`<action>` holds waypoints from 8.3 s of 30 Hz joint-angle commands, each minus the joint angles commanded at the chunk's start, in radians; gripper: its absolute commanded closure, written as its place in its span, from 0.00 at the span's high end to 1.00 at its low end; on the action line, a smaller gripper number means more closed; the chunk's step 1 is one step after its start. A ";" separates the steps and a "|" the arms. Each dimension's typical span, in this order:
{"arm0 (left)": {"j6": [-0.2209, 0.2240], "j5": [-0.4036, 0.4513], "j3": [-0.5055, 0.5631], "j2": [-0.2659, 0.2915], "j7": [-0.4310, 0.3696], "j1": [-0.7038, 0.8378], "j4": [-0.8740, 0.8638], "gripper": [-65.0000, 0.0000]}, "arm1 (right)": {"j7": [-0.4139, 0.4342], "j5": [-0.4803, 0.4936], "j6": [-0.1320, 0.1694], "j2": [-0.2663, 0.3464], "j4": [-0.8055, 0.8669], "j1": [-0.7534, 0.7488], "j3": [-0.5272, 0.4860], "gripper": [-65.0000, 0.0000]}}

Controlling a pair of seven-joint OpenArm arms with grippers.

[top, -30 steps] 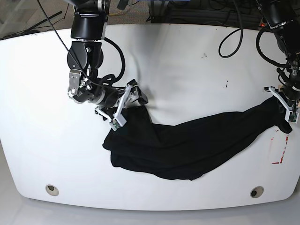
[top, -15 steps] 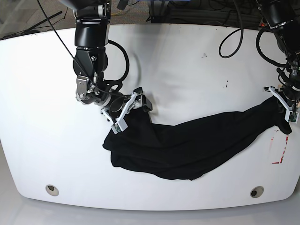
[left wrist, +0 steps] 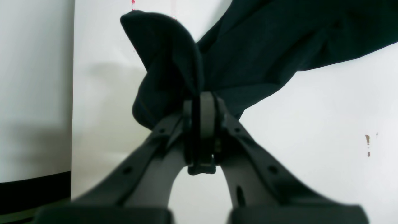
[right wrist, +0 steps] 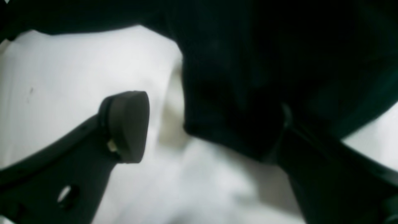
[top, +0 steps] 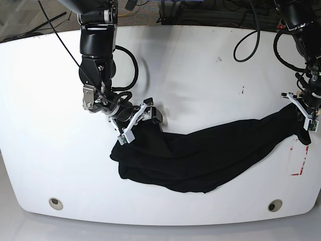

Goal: Fold the T-shirt properly

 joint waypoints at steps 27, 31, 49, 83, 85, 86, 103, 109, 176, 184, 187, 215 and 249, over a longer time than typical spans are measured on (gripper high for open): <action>-0.002 -0.006 0.015 -0.086 -0.005 -0.009 -0.103 0.00 | -0.238 0.012 0.008 0.089 0.730 -0.502 0.015 0.00; -0.002 -0.006 0.014 -0.110 -0.057 -0.002 -0.114 0.00 | -0.239 0.012 0.021 0.101 0.747 -0.591 0.060 0.00; -0.141 -0.002 0.011 -0.153 -0.077 0.083 -0.117 0.00 | -0.299 0.061 0.120 0.077 0.746 -0.697 0.308 0.07; -0.137 -0.002 0.014 -0.110 -0.074 0.118 -0.114 0.00 | -0.500 0.361 0.120 0.115 0.387 -0.348 0.459 0.66; -0.137 0.000 0.014 -0.098 -0.074 0.118 -0.115 0.00 | -0.499 0.361 0.120 0.114 0.388 -0.348 0.411 0.65; -0.135 0.000 0.014 -0.094 -0.074 0.118 -0.115 0.00 | -0.499 0.361 0.120 0.110 0.388 -0.348 0.397 0.65; -0.135 0.000 0.014 -0.084 -0.074 0.120 -0.110 0.00 | -0.474 0.359 0.120 0.110 0.364 -0.339 0.328 0.32; -0.135 0.000 0.014 -0.084 -0.074 0.120 -0.110 0.00 | -0.451 0.359 0.120 0.114 0.279 -0.316 0.299 0.39; -0.200 -0.003 -0.017 -0.086 -0.077 0.140 -0.115 0.00 | -0.450 0.359 0.120 0.086 0.345 -0.358 0.338 0.54; -0.200 -0.003 -0.017 -0.086 -0.077 0.140 -0.115 0.00 | -0.448 0.359 0.120 0.080 0.327 -0.356 0.338 0.30; -0.200 -0.003 -0.015 -0.084 -0.077 0.140 -0.115 0.00 | -0.448 0.361 0.120 0.080 0.330 -0.354 0.338 0.10; -0.200 -0.003 0.006 -0.084 -0.077 0.140 -0.115 0.00 | -0.422 0.364 0.120 0.124 0.362 -0.356 0.304 0.70; -0.200 -0.002 0.008 -0.083 -0.077 0.138 -0.115 0.00 | -0.399 0.359 0.120 0.163 0.350 -0.354 0.361 0.70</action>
